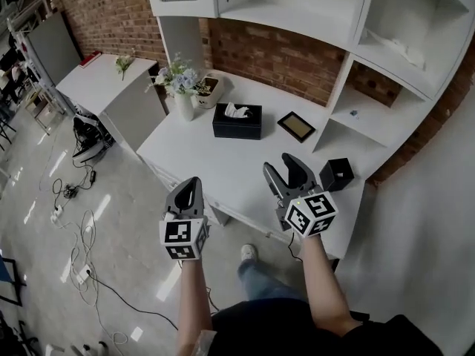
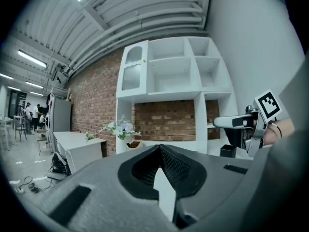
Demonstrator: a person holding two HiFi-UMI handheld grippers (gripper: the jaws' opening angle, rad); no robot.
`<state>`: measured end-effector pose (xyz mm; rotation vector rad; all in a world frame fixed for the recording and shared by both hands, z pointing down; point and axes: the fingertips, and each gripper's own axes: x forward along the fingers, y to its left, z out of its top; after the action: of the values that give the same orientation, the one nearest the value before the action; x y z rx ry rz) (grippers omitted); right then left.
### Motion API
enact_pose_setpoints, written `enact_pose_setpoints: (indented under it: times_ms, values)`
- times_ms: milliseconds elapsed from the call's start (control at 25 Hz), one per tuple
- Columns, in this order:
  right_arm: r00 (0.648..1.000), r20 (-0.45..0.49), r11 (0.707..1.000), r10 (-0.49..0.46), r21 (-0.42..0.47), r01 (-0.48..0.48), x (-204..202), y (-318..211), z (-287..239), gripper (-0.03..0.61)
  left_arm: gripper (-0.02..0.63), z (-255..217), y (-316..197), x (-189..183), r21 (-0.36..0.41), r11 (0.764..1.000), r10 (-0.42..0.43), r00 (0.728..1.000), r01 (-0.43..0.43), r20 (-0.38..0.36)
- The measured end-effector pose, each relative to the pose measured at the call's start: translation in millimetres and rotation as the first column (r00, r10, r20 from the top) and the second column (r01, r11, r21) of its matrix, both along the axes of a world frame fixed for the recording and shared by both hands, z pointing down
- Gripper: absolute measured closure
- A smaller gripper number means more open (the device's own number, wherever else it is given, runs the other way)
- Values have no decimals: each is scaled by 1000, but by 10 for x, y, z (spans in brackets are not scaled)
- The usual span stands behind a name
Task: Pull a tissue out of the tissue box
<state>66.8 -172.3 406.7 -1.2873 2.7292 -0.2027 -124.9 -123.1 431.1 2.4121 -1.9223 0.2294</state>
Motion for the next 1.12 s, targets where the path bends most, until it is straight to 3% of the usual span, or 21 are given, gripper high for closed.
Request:
enact_pose_setpoints:
  times_ms: [400, 760, 1120]
  values:
    - [999, 27, 996, -38, -80, 40, -348, -1510, 250, 364, 604, 150, -1355, -206, -67, 998, -13, 999, 16, 40]
    - [999, 7, 989, -49, -139, 49, -483, -1891, 479, 364, 604, 333, -1772, -251, -106, 994, 1, 1000, 2, 27]
    - [996, -82, 989, -39, -142, 27, -575, -2225, 479, 365, 604, 317, -2208, -323, -98, 995, 32, 999, -33, -16]
